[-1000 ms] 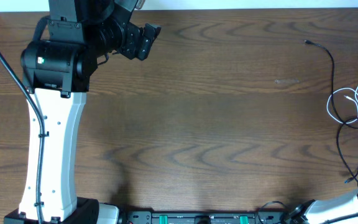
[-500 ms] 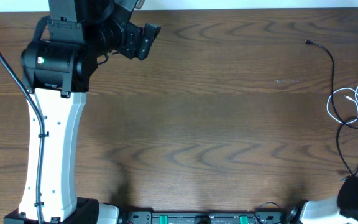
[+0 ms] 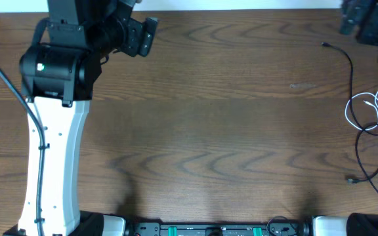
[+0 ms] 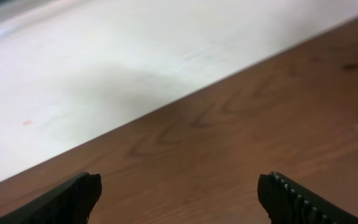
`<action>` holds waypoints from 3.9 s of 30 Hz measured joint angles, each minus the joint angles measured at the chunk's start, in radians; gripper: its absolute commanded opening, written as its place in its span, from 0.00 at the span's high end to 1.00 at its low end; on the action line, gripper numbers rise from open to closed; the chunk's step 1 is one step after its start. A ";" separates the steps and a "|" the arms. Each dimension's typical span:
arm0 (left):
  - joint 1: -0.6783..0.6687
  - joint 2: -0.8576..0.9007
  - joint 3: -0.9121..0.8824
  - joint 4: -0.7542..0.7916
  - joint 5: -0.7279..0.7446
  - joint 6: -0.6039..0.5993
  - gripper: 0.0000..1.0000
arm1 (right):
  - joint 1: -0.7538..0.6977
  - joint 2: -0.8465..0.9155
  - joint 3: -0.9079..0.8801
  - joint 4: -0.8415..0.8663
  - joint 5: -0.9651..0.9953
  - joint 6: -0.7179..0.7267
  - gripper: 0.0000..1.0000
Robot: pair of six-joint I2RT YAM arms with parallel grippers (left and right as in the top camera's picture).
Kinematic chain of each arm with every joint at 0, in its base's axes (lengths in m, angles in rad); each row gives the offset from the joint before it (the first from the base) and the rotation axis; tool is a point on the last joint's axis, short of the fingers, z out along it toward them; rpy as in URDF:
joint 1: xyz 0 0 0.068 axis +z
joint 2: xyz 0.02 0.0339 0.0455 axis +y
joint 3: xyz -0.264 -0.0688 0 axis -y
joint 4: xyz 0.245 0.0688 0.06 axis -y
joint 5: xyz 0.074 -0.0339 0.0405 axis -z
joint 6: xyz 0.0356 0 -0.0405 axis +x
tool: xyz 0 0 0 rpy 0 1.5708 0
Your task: Untangle cables
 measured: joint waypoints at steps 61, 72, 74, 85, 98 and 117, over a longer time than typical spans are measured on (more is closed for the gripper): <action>0.001 0.117 -0.002 0.053 -0.308 -0.246 0.02 | 0.118 0.230 -0.001 -0.035 0.259 -0.003 0.01; 0.001 0.117 -0.002 0.053 -0.308 -0.247 0.02 | 0.118 0.230 -0.001 -0.045 0.263 -0.003 0.01; 0.001 0.117 -0.002 0.053 -0.308 -0.248 0.02 | 0.118 0.230 -0.001 -0.045 0.263 -0.003 0.01; 0.001 0.117 -0.002 0.053 -0.309 -0.255 0.02 | 0.118 0.230 -0.001 -0.045 0.263 -0.003 0.01; 0.001 0.117 -0.002 0.053 -0.311 -0.257 0.02 | 0.118 0.230 -0.001 -0.045 0.263 -0.003 0.01; 0.001 0.117 -0.002 -0.030 -0.315 -0.257 0.02 | 0.118 0.230 -0.001 -0.046 0.263 -0.003 0.01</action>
